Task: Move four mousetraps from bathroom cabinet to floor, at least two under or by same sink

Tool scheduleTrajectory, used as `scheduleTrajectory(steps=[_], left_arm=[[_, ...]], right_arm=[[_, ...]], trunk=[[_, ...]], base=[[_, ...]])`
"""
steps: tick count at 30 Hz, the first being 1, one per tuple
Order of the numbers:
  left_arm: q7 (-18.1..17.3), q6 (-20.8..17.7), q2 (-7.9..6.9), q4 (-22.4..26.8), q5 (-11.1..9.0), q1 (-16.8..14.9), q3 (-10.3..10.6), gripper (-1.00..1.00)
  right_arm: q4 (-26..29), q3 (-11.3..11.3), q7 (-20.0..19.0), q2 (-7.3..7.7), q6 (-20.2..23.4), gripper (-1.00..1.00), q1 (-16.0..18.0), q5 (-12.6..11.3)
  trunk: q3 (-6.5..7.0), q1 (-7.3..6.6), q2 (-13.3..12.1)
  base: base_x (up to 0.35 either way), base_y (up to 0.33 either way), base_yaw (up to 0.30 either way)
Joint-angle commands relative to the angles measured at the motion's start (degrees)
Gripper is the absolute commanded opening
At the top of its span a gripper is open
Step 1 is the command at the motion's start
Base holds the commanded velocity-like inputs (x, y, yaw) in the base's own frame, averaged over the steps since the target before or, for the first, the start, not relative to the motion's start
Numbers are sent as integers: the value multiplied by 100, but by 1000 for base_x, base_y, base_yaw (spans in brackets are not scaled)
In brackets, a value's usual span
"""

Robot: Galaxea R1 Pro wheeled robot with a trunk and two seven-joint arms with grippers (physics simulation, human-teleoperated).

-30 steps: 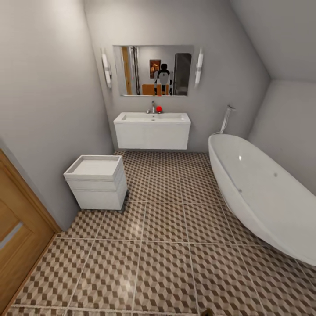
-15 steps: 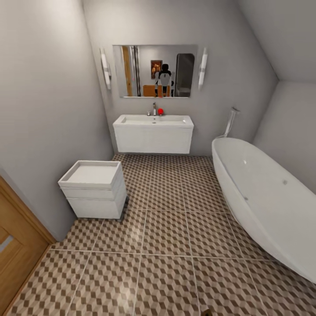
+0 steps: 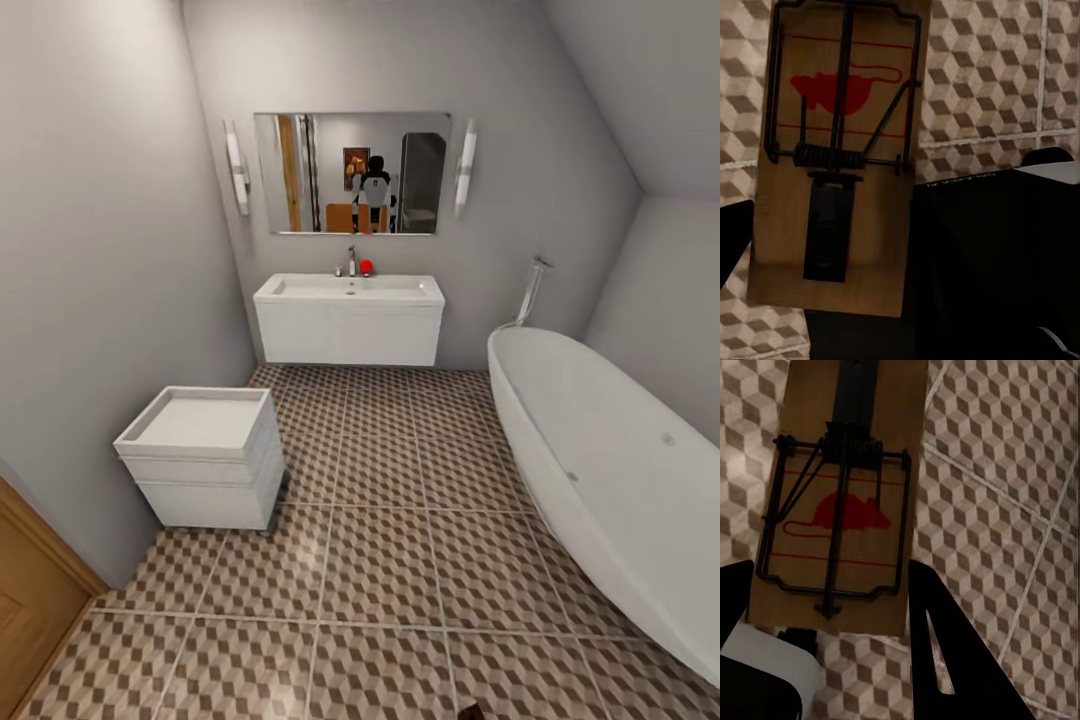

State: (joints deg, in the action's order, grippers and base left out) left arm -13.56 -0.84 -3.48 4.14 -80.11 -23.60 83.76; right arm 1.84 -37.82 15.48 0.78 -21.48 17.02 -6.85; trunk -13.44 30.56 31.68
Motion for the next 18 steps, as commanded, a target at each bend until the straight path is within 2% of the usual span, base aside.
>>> scheduleTrajectory(steps=[1,18], left_arm=[[-11,-4,-4,7,-40,-5,42,-100],[-7,-4,-9,0,-40,-5,40,-100]], right_arm=[[0,-50,-9,1,-22,-100,3,-79],[0,-50,-9,1,-22,-100,3,-80]], trunk=[[1,5,7],[157,5,7]], base=[[335,0,0],[334,0,0]])
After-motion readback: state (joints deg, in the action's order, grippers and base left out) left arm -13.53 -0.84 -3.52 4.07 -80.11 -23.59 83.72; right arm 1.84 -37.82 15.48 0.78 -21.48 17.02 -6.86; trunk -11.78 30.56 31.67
